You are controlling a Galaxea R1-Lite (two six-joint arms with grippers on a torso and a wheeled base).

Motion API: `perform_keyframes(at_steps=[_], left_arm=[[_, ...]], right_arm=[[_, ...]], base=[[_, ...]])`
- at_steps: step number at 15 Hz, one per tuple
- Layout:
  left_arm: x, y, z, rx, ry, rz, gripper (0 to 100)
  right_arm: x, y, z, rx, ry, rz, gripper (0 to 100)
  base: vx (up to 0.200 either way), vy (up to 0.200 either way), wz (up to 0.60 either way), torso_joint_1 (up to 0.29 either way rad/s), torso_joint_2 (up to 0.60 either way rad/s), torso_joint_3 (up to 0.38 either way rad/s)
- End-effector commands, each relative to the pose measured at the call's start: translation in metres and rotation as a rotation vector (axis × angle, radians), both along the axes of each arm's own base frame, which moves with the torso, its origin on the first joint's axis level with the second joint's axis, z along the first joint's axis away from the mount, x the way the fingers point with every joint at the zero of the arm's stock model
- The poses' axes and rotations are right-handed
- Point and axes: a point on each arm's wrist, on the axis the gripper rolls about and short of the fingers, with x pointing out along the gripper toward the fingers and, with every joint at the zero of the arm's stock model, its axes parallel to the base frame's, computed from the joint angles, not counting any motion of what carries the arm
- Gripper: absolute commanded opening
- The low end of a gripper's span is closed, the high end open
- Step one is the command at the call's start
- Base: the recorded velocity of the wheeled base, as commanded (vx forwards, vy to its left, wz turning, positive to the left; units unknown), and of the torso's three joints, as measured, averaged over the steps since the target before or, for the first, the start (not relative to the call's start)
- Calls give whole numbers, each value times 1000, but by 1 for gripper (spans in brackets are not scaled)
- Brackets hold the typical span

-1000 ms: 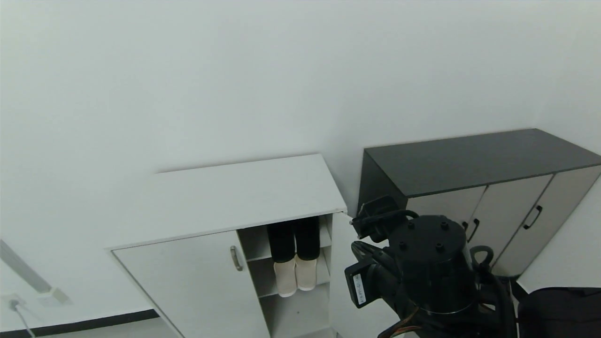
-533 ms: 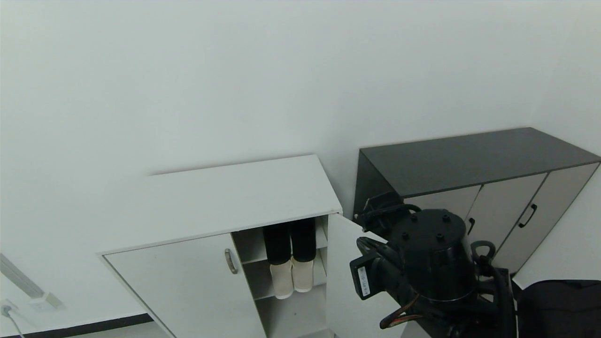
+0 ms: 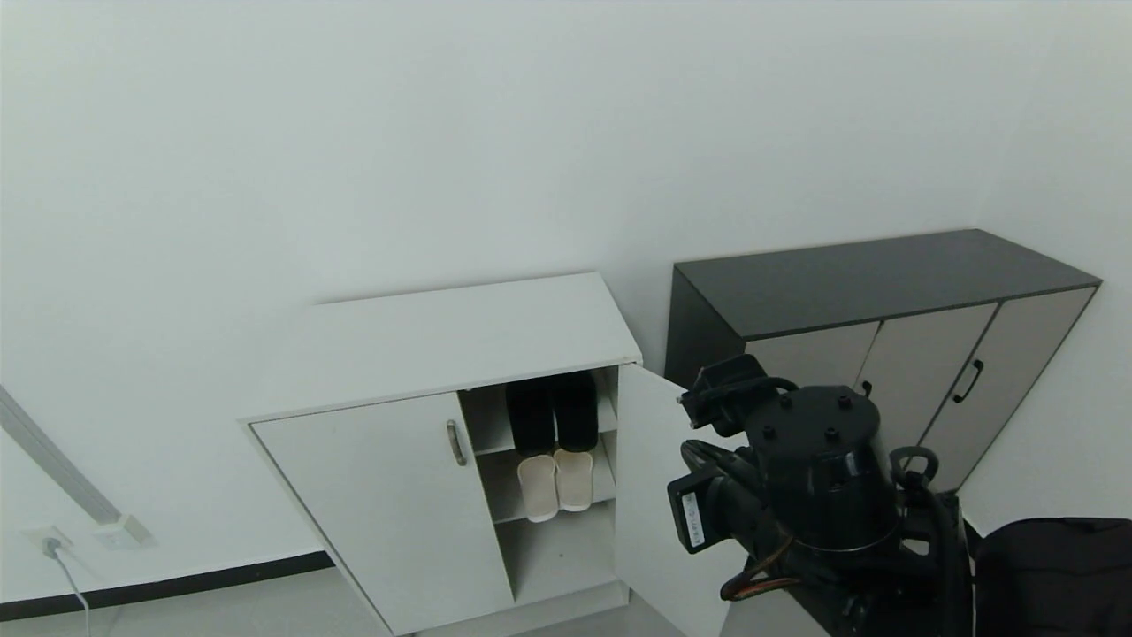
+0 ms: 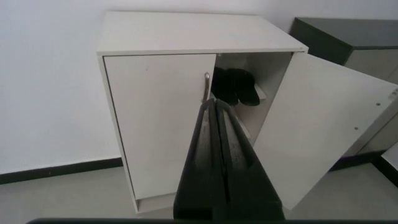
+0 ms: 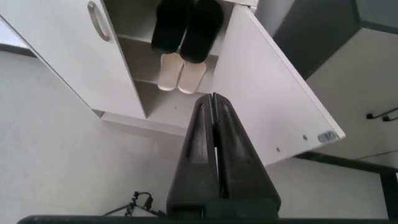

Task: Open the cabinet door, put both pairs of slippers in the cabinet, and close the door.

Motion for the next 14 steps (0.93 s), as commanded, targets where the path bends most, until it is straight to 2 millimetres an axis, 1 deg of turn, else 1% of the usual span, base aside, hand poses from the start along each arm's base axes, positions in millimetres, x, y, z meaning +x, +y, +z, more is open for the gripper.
perform_keyframes(at_steps=[1,2,3,4,5,6,7,8,10,13,14], left_arm=[[0,0,0,2,0,1,0],[0,0,0,5,0,2,0],[0,0,0,5,2,2,0],[0,0,0,3,2,2,0],[0,0,0,3,2,4,0],[0,0,0,3,0,2,0],[0,0,0,3,0,2,0],[0,0,0,2,0,2,0],[0,0,0,2,0,5,0],[0,0,0,3,0,8,0],[0,0,0,3,2,7,0]], right_arm=[[13,-8,-1,-5,0,-49,0],[20,-13,-1,-8,-2,-74,0],[35,-22,-3,-33,-5,-122,0],[45,-26,-2,-30,-9,-145,0],[67,-32,0,12,-12,-147,0],[75,-35,1,28,-13,-140,0],[93,-41,3,47,-16,-156,0],[108,-43,-2,45,-13,-184,0],[130,-50,-15,33,5,-231,0],[156,-63,-38,49,20,-270,0],[161,-66,-44,55,18,-278,0]], base=[[0,0,0,0,0,0],[0,0,0,0,0,0],[0,0,0,0,0,0],[0,0,0,0,0,0],[0,0,0,0,0,0],[0,0,0,0,0,0],[0,0,0,0,0,0],[0,0,0,0,0,0],[0,0,0,0,0,0],[0,0,0,0,0,0],[0,0,0,0,0,0]])
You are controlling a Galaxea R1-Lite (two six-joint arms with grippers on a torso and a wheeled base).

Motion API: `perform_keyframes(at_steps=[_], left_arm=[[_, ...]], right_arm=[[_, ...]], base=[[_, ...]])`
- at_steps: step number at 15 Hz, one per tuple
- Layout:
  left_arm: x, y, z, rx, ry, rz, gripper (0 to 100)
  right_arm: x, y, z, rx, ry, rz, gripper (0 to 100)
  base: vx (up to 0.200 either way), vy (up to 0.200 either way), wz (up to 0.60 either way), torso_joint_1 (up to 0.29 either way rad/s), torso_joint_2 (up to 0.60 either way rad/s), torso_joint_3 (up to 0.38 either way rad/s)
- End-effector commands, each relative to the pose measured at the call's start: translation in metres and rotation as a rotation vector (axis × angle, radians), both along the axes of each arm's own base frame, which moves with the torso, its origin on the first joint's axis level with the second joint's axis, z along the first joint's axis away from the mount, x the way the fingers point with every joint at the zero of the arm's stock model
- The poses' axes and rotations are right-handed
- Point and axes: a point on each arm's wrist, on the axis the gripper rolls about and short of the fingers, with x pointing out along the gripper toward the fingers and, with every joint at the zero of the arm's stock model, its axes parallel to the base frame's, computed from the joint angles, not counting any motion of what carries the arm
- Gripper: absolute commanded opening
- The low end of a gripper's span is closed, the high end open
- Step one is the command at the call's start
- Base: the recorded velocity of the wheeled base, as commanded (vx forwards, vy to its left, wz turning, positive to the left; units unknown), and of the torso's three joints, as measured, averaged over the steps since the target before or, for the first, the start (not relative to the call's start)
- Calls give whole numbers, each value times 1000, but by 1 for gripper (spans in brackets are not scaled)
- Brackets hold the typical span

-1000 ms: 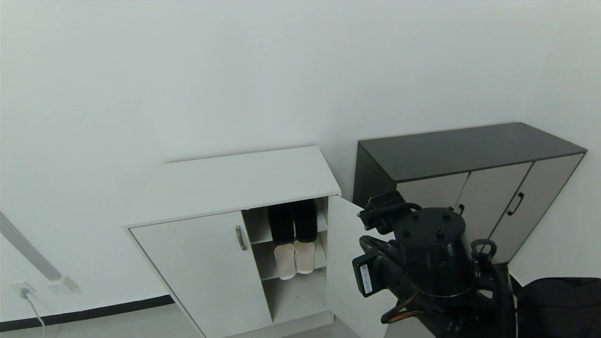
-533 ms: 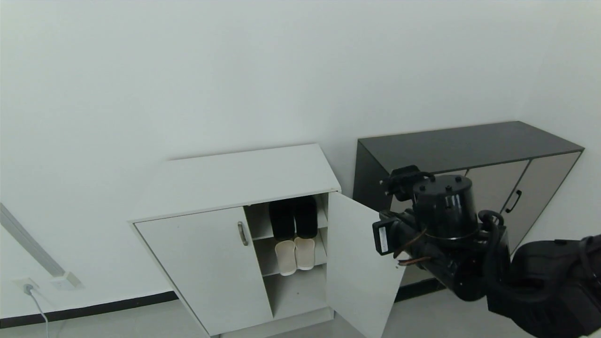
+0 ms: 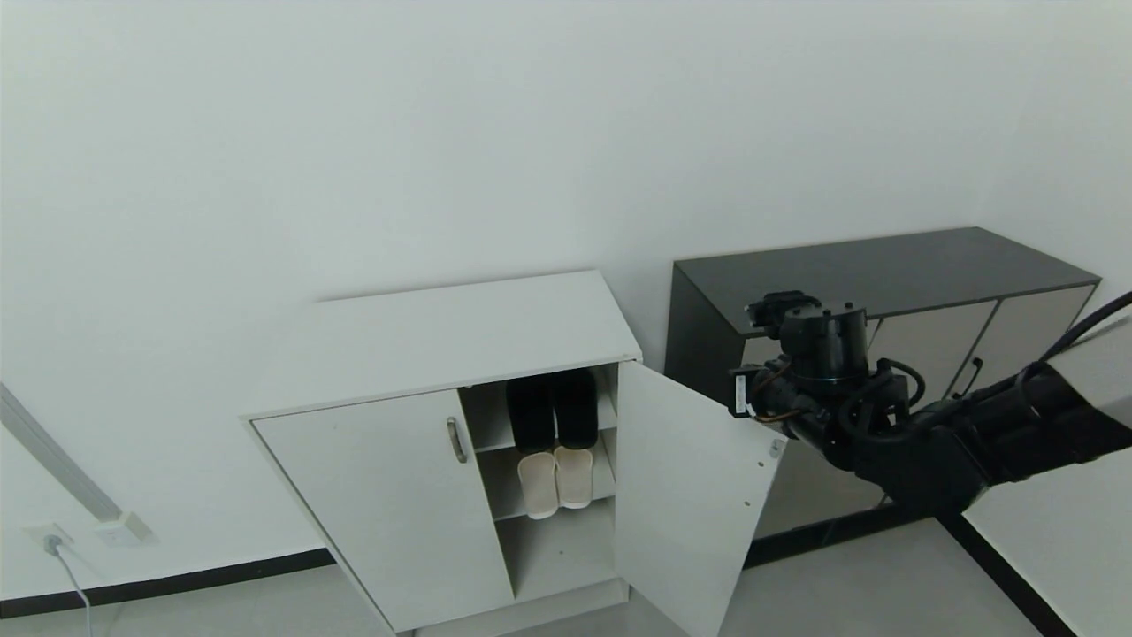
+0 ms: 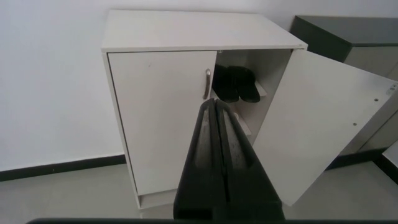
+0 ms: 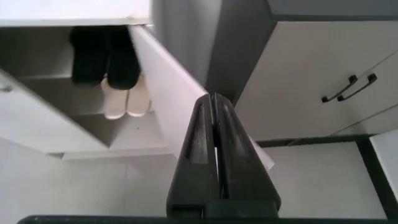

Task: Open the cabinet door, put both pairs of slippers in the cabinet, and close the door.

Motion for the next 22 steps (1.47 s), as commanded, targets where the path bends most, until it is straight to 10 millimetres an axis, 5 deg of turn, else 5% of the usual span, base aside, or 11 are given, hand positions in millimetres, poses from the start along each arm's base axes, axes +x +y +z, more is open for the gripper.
perform_keyframes(at_steps=[1,22], left_arm=[[0,0,0,0,0,2,0],[0,0,0,-9,0,5,0]], right_arm=[[19,-6,-28,-8,34,-24,0],[42,1,-69,-29,94,-8,0]], base=[[0,0,0,0,0,0],[0,0,0,0,0,0]])
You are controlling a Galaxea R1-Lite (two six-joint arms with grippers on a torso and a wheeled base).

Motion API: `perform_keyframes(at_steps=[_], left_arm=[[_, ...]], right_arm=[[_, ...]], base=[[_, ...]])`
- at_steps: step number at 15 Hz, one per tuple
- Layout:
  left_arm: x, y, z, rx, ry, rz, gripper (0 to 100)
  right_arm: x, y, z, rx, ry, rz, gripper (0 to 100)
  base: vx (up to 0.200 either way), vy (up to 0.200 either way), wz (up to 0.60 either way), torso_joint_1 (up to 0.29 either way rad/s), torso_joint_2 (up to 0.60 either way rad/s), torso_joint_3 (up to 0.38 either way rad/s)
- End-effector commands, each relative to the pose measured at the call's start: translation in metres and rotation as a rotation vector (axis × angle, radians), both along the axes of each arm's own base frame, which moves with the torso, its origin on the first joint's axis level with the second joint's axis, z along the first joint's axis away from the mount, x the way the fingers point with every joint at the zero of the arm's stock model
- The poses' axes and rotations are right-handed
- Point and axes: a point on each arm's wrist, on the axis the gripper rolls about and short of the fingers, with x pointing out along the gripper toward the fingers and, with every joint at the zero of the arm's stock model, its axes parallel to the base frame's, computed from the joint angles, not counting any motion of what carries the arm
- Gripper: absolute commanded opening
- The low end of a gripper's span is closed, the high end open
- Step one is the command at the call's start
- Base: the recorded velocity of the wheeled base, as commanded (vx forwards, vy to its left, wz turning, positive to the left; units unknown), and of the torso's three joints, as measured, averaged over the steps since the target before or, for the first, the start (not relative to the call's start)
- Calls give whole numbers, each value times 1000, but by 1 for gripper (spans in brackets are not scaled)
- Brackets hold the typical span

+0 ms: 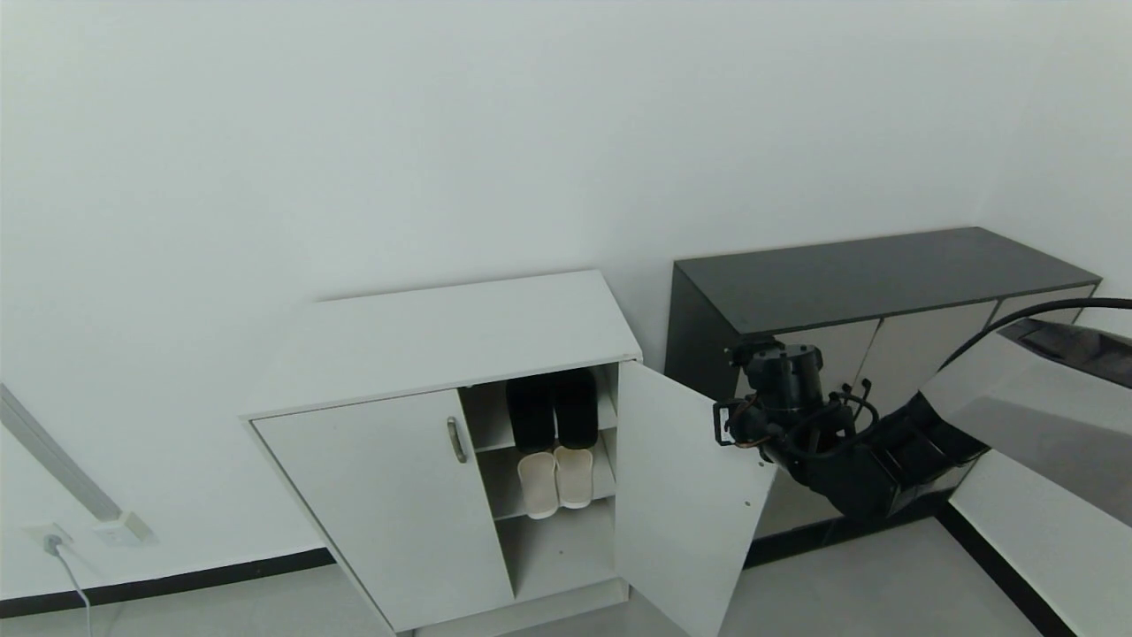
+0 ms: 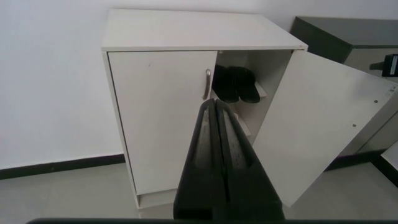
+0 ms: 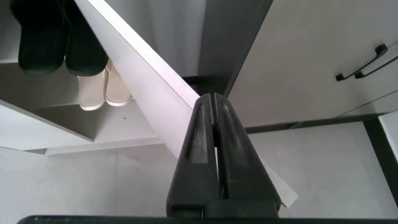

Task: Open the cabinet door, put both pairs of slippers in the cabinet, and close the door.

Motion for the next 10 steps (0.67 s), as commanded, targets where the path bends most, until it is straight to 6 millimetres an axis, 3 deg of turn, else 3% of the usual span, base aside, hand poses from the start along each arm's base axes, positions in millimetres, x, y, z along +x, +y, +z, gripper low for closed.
perform_keyframes(at_steps=[1,10], left_arm=[[0,0,0,0,0,1,0],[0,0,0,0,0,1,0]], right_arm=[[2,1,-6,-4,7,-1,0],[11,-2,-13,-3,-2,-18,0]], base=[[0,0,0,0,0,0],[0,0,0,0,0,0]])
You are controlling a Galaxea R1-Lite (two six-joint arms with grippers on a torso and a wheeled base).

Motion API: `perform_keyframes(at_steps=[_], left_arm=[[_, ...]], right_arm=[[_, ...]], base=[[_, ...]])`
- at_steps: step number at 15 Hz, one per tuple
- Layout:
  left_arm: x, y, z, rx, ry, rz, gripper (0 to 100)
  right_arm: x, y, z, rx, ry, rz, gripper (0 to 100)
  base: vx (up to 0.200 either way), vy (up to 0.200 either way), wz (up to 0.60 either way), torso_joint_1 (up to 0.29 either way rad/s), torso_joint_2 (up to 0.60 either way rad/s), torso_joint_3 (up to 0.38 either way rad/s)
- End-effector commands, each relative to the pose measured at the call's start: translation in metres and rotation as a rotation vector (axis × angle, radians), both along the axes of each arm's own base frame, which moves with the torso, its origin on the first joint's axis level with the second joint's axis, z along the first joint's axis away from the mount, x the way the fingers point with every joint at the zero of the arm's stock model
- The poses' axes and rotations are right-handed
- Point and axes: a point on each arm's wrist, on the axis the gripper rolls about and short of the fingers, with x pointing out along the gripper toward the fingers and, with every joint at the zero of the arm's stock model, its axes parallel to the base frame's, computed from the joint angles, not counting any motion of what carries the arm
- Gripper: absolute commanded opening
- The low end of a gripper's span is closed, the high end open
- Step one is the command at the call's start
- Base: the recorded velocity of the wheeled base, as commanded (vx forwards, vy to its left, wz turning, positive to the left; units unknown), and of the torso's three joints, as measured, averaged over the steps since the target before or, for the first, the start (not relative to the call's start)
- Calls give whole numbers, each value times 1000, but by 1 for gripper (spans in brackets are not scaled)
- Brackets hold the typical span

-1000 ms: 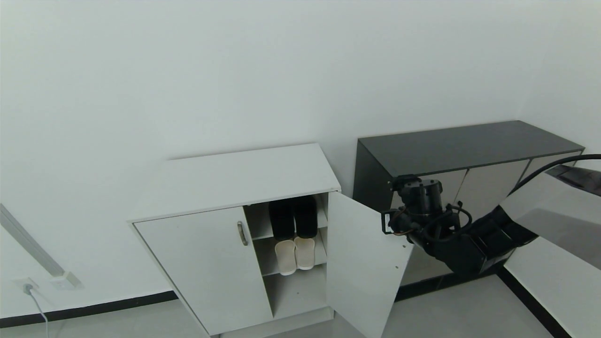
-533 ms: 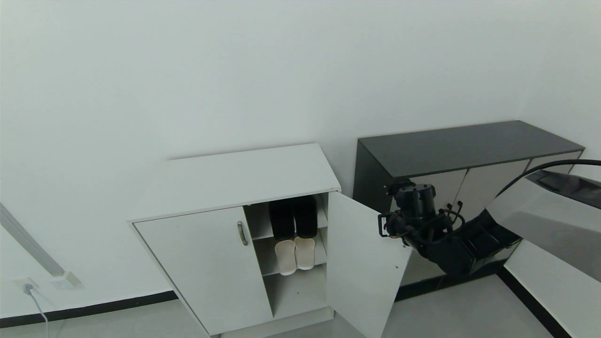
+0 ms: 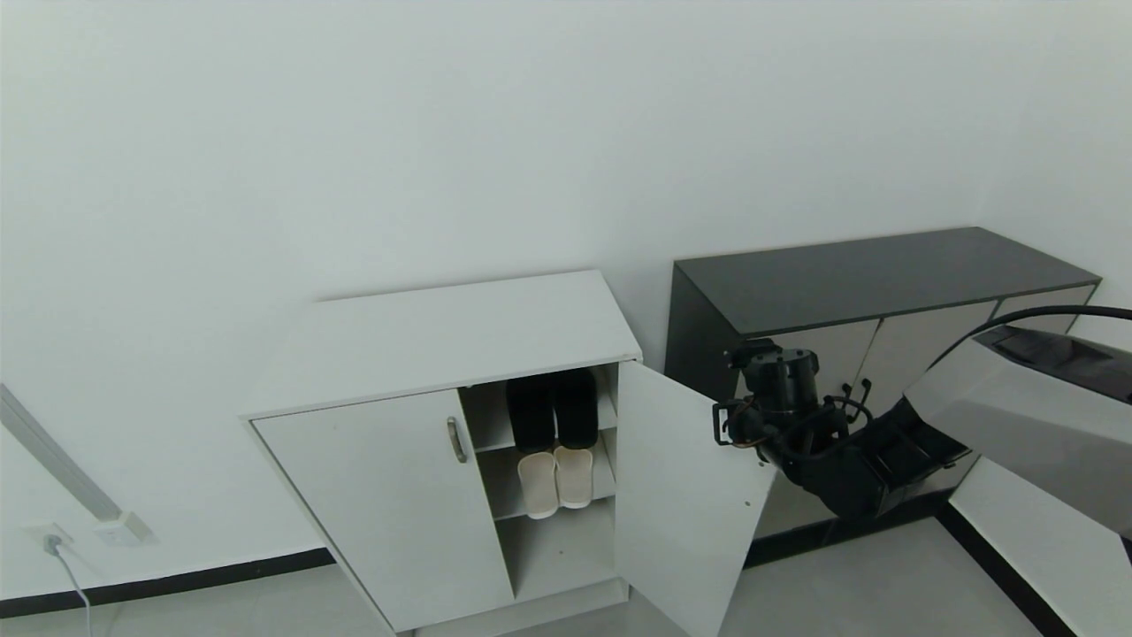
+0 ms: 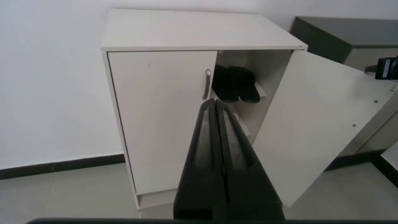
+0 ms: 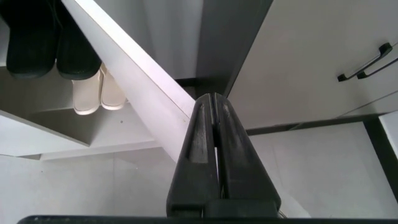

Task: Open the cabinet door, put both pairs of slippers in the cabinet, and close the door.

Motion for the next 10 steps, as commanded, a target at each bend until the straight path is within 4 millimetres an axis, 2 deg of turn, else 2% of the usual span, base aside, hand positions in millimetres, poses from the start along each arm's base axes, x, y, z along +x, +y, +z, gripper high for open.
perform_keyframes(at_steps=[1,7,10], left_arm=[[0,0,0,0,2,2,0],[0,0,0,0,2,1,0],[0,0,0,0,0,2,0]], right_arm=[[1,0,-4,-5,8,-1,0],[-2,4,-4,-6,11,11,0],[-17,21,-1,-7,13,62,0]], base=[[0,0,0,0,0,0],[0,0,0,0,0,0],[0,0,0,0,0,0]])
